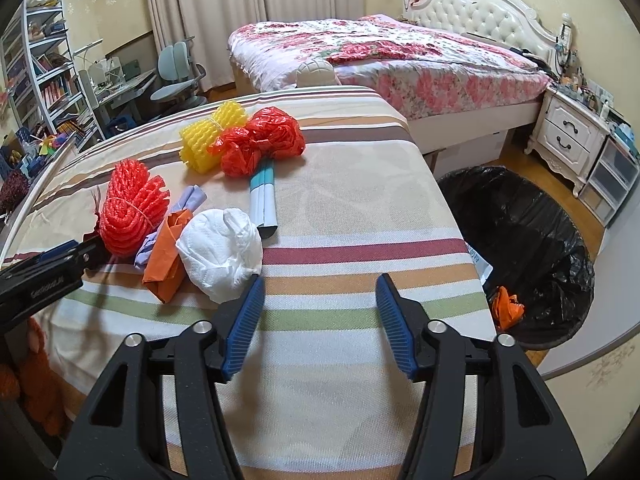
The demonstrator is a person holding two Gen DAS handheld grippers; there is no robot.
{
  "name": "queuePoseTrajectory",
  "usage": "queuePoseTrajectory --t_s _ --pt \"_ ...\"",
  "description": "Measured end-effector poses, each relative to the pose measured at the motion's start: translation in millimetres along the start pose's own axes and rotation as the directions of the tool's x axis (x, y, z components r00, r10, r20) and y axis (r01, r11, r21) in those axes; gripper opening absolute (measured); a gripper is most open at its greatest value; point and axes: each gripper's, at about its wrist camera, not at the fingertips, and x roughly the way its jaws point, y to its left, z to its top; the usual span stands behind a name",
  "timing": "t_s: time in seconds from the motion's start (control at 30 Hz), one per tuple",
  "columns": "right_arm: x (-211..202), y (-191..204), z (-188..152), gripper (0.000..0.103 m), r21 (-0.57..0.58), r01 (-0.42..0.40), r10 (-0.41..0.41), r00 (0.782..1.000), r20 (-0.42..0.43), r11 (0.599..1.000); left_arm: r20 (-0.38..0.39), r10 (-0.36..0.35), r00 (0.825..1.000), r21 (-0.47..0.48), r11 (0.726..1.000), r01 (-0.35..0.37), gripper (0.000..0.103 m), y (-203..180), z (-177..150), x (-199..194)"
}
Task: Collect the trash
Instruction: 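Move the left tool back to the bed and close it on the dark red ribbon, then close the right tool on the white plastic bag while the left tool holds the ribbon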
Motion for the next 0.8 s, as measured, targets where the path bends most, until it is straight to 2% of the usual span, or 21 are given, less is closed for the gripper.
queuePoseTrajectory --t_s 0.07,0.13,0.2,0.8 --pt "-2.6 -0.8 -0.7 0.063 0.0 0.0 0.0 1.0 0.003 1.0 -0.007 -0.006 1.0 0.006 1.0 0.006 0.045 -1.3 -0.7 1.5" --pt "-4.6 -1.5 -1.7 0.063 0.001 -0.002 0.002 1.0 0.001 1.0 0.0 -0.006 1.0 0.02 1.0 0.006 0.029 -2.3 -2.0 -0.1" --pt "-6.3 -1.1 -2.6 0.063 0.002 -0.009 0.009 1.0 0.0 1.0 0.002 -0.007 1.0 0.032 0.999 0.007 0.023 -3.8 -3.4 -1.2" --pt "-4.1 47.4 13.8 0.063 -0.12 -0.059 0.063 0.998 0.028 0.991 0.002 0.036 0.999 -0.014 0.999 -0.036 0.022 14.5 -9.9 -8.9"
